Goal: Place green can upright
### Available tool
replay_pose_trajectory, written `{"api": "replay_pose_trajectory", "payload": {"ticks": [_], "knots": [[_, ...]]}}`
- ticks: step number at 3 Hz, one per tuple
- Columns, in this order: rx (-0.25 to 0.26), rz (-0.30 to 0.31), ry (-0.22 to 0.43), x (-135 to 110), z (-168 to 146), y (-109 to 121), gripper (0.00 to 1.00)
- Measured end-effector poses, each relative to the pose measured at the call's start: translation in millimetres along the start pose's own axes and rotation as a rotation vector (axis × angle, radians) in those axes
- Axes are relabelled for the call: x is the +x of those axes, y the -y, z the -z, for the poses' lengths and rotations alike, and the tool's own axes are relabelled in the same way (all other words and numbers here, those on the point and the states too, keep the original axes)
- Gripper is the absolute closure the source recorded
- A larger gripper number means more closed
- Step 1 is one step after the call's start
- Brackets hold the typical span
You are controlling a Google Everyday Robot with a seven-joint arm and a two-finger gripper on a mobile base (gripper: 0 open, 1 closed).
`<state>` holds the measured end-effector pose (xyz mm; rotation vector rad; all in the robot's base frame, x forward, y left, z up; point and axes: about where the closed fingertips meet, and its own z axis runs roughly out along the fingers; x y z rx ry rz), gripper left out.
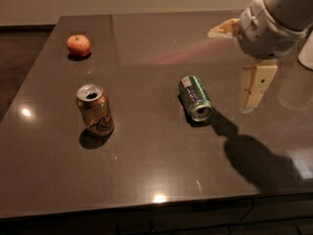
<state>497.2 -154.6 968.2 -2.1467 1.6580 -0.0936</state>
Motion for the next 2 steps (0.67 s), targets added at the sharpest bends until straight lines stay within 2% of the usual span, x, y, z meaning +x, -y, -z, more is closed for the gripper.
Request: {"api": "replay_pose_trajectory", "payload": {"ticks": [1,2], "knots": [[-0.032,0.212,0.035,-11,-16,10,0.00],[-0.104,0.450,0.026,-20,-35,12,0.00]]}}
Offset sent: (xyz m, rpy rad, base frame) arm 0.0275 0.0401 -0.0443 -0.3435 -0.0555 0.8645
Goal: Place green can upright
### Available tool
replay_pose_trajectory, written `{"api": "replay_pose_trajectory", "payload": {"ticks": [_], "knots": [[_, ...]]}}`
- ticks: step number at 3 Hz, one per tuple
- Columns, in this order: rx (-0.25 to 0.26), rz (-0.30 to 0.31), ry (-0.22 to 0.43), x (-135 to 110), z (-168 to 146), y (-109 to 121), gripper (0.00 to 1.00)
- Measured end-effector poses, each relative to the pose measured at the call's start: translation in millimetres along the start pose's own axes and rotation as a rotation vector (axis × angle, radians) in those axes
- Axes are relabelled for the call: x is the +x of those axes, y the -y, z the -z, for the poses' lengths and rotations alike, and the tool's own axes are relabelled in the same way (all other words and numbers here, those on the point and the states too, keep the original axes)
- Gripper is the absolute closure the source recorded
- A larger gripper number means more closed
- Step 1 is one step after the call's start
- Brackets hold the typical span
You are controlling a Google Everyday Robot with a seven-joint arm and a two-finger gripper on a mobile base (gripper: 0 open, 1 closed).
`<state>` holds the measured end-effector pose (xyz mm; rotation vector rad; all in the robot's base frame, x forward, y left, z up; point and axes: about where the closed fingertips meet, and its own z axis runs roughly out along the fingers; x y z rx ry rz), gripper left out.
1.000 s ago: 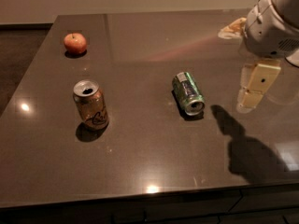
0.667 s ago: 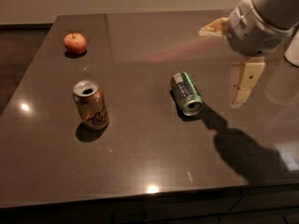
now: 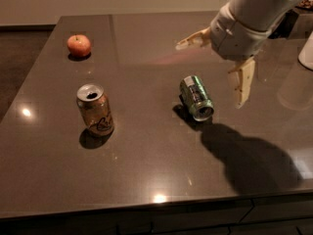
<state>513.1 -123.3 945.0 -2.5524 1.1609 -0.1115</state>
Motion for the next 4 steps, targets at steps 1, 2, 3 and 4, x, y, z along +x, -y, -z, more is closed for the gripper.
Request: {"api": "replay_pose_trajectory", "payload": {"ticks": [1,2,3,4], "knots": [[-0.117,0.294,0.008,-4,-31,0,0.00],[-0.191,0.508,0.037,2,-56,1,0.00],[-0.221,0.596,0.052,10,-69,6,0.00],[-0.250,0.641,0.072,11,-82,3,0.00]]}}
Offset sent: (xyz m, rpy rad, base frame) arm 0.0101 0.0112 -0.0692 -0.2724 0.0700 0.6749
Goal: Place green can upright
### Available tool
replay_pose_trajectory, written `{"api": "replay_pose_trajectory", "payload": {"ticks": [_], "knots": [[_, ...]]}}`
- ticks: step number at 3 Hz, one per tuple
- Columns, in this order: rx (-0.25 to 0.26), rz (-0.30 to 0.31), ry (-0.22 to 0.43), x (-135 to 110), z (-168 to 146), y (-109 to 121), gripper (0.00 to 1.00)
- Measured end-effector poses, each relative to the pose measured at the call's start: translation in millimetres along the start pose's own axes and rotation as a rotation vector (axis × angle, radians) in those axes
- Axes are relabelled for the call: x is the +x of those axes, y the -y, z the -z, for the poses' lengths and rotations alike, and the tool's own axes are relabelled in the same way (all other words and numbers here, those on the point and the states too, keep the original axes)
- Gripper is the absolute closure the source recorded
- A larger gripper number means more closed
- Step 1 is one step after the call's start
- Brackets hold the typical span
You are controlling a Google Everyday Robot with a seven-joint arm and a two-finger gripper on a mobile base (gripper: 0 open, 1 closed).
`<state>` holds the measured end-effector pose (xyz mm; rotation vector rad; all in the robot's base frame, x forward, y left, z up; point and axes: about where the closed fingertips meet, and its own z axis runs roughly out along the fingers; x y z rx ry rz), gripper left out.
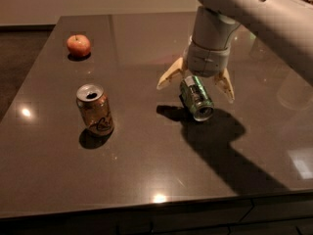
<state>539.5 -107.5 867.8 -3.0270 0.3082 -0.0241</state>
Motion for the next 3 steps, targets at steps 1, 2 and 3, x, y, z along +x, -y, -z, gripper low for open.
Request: {"api": "replay_pose_trajectory", "payload": {"ticks": [1,2,3], "knots": [[-0.028,0.030,0.029,-3.1,-13.7,-4.4,0.00],[-0.041,0.042,0.048,-5.5,-18.3,-7.7,0.19],[-0.050,0.043,0.063,-4.6,-20.7,-7.9,0.43]]}}
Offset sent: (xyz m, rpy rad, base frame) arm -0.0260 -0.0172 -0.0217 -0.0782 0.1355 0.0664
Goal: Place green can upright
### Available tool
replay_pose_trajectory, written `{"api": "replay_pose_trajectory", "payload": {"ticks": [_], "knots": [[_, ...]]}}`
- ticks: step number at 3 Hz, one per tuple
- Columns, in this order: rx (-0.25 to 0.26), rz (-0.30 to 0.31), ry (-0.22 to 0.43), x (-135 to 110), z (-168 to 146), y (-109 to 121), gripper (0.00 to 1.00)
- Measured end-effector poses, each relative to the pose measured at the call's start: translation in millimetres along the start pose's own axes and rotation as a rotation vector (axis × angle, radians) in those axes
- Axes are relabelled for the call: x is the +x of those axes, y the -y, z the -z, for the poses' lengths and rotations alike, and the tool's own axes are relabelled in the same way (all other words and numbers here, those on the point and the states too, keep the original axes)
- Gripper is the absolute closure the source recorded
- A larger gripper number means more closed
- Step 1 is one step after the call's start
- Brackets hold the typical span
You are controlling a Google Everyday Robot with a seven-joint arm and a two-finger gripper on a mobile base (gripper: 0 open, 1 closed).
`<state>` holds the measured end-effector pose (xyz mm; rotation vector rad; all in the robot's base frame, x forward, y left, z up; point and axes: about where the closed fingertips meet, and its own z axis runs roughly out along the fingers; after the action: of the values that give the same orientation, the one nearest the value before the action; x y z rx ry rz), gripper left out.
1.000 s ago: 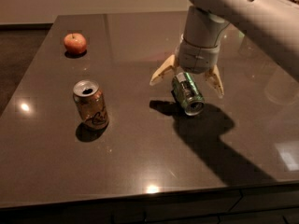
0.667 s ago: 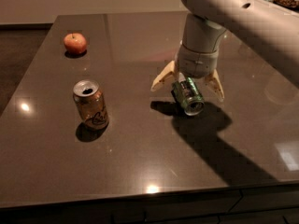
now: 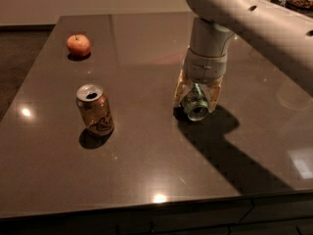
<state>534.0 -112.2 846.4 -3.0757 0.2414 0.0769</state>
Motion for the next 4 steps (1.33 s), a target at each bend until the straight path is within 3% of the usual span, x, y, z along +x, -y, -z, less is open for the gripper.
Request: {"api": "replay_pose_trajectory", "payload": {"ticks": [1,2,3,4], "knots": [[0.037,-0.048,0.043,6,2,5,0.67],[0.229,-0.198,0.122,11,27,16,0.97],[0.407,-0.372,0.237,-7,63,27,1.00],[0.526,-0.551,0.368,-26,87,38,1.00]]}}
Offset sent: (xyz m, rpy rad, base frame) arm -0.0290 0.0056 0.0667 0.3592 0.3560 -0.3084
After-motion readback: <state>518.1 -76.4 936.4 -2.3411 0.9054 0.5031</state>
